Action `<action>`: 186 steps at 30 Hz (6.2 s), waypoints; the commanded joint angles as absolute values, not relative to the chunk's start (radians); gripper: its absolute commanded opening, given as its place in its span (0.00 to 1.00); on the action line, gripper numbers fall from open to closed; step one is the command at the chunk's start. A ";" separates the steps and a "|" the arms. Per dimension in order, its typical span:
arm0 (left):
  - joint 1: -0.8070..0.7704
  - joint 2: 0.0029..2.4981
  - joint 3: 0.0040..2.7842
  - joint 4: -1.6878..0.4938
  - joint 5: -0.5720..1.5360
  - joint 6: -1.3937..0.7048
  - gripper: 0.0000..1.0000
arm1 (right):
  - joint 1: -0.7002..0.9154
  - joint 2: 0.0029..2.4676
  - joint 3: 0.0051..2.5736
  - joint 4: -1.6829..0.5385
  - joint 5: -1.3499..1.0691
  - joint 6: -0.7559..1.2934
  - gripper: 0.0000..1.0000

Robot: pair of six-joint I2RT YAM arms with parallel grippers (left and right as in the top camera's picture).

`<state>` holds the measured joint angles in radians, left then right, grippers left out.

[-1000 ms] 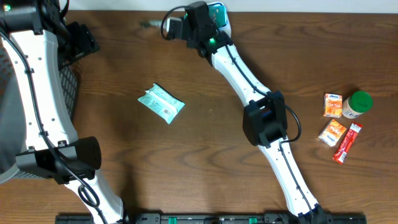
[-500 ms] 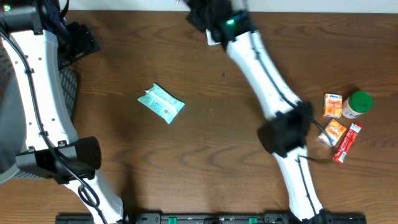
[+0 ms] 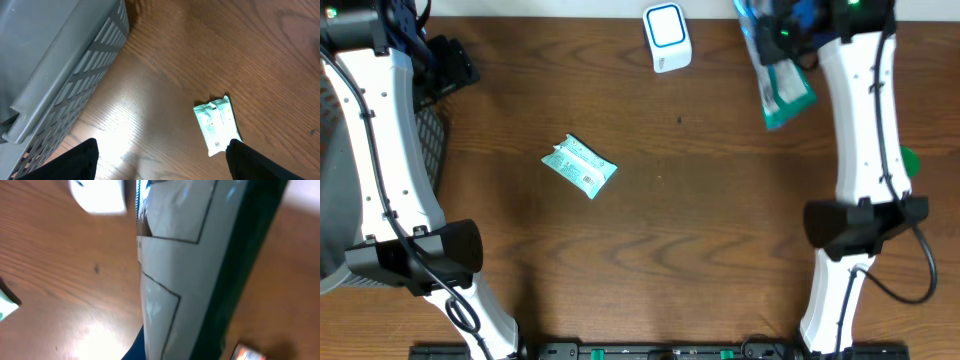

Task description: Scan the item barcode

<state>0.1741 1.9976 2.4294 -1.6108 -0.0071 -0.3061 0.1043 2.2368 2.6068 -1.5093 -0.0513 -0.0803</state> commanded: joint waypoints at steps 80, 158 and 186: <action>0.178 2.005 2.434 -1.667 -0.020 -0.292 0.82 | -0.068 2.729 2.589 -1.692 0.078 0.223 0.01; 0.178 2.005 2.434 -1.667 -0.020 -0.292 0.82 | 0.339 2.196 2.151 -1.342 -0.601 -0.242 0.71; 0.178 2.005 2.434 -1.667 -0.020 -0.292 0.82 | 0.754 2.543 2.151 -0.909 -0.094 0.080 0.26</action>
<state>0.1741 1.9976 2.4294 -1.6108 -0.0071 -0.3061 0.7696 2.5259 2.1689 -0.8288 -0.1459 0.0803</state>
